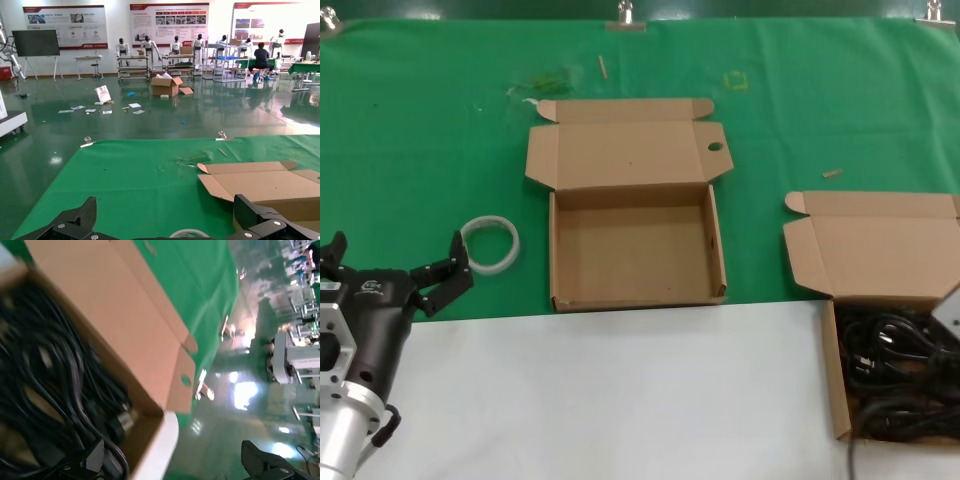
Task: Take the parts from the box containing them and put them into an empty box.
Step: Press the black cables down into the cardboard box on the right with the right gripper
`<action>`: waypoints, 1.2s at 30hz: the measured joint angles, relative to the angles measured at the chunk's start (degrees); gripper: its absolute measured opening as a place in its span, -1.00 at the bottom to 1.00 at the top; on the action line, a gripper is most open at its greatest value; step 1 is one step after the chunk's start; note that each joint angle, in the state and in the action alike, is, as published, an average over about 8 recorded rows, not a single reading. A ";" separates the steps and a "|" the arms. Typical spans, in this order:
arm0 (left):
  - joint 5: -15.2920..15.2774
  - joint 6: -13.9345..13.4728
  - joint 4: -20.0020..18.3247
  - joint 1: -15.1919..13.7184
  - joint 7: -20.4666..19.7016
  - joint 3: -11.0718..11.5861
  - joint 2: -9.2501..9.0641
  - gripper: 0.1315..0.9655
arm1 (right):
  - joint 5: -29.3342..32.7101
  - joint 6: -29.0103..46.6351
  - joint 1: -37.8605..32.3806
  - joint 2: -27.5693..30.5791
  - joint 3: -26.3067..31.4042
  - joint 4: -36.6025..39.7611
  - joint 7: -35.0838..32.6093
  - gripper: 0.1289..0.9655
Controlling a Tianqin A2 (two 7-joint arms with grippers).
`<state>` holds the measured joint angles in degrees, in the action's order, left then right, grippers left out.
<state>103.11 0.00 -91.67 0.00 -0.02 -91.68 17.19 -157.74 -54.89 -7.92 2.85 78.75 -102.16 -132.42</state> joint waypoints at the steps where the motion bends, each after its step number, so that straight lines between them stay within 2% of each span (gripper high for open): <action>1: 0.00 0.00 0.00 0.00 0.00 0.00 0.00 1.00 | 0.00 -0.36 0.38 -0.10 0.94 -0.68 0.87 0.92; 8: 0.00 0.00 0.00 0.00 0.00 0.00 0.00 1.00 | 0.00 -0.65 2.72 -0.30 5.90 -1.61 7.31 0.98; 17: 0.00 0.00 0.00 0.00 0.00 0.00 0.00 1.00 | 0.00 1.65 3.48 -0.31 8.15 2.04 13.67 1.00; 26: 0.00 0.00 0.00 0.00 0.00 0.00 0.00 1.00 | 0.00 3.70 2.20 -0.31 9.24 5.49 16.45 1.00; 36: 0.00 0.00 0.00 0.00 0.00 0.00 0.00 1.00 | 0.00 4.55 1.38 -0.31 9.32 6.95 17.36 0.85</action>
<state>103.11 0.00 -91.67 0.00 -0.01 -91.68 17.19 -157.73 -50.34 -6.54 2.54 88.07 -95.21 -115.06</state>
